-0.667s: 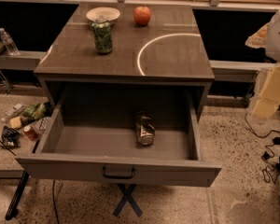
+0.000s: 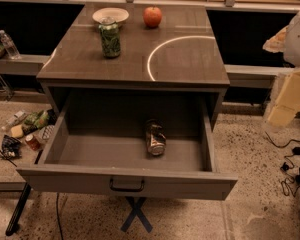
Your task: Pick orange can from top drawer and place on counter
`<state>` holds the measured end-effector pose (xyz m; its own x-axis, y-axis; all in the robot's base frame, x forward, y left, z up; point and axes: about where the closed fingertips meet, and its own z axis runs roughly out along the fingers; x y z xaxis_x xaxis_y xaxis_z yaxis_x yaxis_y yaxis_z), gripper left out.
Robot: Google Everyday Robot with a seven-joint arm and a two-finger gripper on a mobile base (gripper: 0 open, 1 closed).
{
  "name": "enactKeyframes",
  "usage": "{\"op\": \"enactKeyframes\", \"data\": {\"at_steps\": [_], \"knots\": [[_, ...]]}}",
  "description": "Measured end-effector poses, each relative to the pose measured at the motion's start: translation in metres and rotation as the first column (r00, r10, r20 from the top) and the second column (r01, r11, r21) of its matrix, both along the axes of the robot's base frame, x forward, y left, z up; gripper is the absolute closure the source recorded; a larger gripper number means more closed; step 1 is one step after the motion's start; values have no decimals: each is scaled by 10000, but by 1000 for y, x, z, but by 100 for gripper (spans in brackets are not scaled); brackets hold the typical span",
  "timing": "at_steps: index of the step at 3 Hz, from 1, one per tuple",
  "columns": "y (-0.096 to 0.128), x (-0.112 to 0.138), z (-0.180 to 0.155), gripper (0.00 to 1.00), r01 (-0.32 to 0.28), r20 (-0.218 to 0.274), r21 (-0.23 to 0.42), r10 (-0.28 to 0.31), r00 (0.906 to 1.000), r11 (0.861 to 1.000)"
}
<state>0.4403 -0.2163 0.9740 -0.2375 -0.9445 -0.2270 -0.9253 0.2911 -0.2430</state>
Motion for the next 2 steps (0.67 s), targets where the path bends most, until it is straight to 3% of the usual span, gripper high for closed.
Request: {"op": "enactKeyframes", "data": {"at_steps": [1, 2], "knots": [[14, 11, -27, 0, 499, -347, 1008, -466, 9983, 9937], [38, 25, -67, 0, 1594, -1042, 2237, -1390, 9848, 9615]]}}
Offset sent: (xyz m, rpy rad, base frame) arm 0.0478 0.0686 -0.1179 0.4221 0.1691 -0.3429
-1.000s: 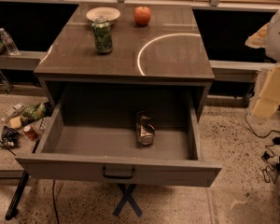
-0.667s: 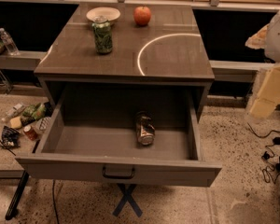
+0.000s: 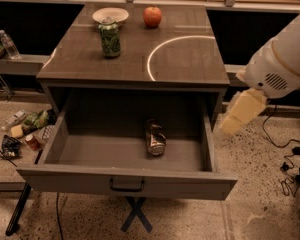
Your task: Pick orange can from top drawer and place on counter
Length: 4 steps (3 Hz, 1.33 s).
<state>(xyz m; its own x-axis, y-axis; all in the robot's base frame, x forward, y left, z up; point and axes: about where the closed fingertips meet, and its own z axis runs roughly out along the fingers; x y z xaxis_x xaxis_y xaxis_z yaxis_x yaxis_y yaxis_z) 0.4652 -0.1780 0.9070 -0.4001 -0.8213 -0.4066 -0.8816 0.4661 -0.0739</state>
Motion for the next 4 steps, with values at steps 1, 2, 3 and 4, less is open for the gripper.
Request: {"op": "enactKeyframes", "data": {"at_steps": [1, 2, 3, 4], "knots": [[30, 15, -38, 0, 1339, -610, 902, -1287, 9898, 9869], [61, 45, -89, 0, 3034, -1286, 1096, -2892, 9486, 9465], [84, 70, -121, 0, 3933, -1853, 845, -3734, 9090, 9155], [88, 70, -121, 0, 4577, -2180, 875, -4313, 8754, 8848]]}}
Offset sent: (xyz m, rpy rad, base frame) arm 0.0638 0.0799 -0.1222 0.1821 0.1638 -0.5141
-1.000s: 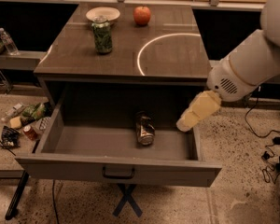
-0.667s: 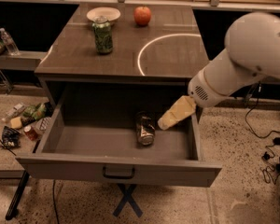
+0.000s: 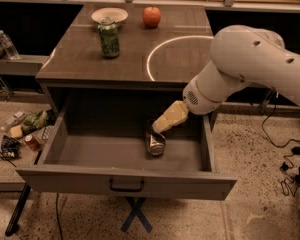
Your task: Pick orange can from top drawer and place on counter
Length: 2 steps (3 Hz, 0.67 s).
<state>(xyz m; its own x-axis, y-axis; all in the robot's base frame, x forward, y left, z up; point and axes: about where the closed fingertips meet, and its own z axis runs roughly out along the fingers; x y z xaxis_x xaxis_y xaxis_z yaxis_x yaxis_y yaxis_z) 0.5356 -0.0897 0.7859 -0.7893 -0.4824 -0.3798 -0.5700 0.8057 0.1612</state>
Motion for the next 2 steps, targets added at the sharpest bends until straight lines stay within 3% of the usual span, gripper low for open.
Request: {"op": "enactKeyframes", "data": {"at_steps": [1, 2], "knots": [[0, 0, 0, 0, -1, 0, 0, 1, 10000, 10000], [11, 14, -34, 0, 581, -573, 191, -569, 9967, 9981]]}}
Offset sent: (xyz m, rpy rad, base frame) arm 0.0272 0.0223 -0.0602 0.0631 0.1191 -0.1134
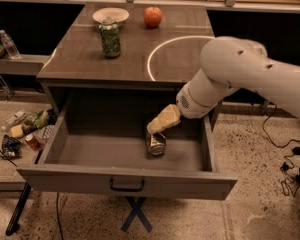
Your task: Pick orange can from top drawer and place on counter
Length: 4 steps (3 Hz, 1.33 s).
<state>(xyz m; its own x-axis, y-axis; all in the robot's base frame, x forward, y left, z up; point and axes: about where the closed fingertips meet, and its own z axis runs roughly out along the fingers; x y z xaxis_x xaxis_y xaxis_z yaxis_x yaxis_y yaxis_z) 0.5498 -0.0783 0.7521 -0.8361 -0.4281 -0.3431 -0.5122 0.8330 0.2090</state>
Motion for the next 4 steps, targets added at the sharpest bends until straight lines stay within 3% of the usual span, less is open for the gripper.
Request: {"op": "enactKeyframes", "data": {"at_steps": [1, 2, 3, 4], "knots": [[9, 18, -32, 0, 1123, -438, -80, -1126, 9927, 9936], [23, 36, -63, 0, 2189, -517, -285, -2201, 9741, 9753], [43, 53, -88, 0, 2593, -662, -428, -2617, 9629, 9649], [63, 64, -109, 0, 2592, -854, -442, -2622, 9612, 9648]]}}
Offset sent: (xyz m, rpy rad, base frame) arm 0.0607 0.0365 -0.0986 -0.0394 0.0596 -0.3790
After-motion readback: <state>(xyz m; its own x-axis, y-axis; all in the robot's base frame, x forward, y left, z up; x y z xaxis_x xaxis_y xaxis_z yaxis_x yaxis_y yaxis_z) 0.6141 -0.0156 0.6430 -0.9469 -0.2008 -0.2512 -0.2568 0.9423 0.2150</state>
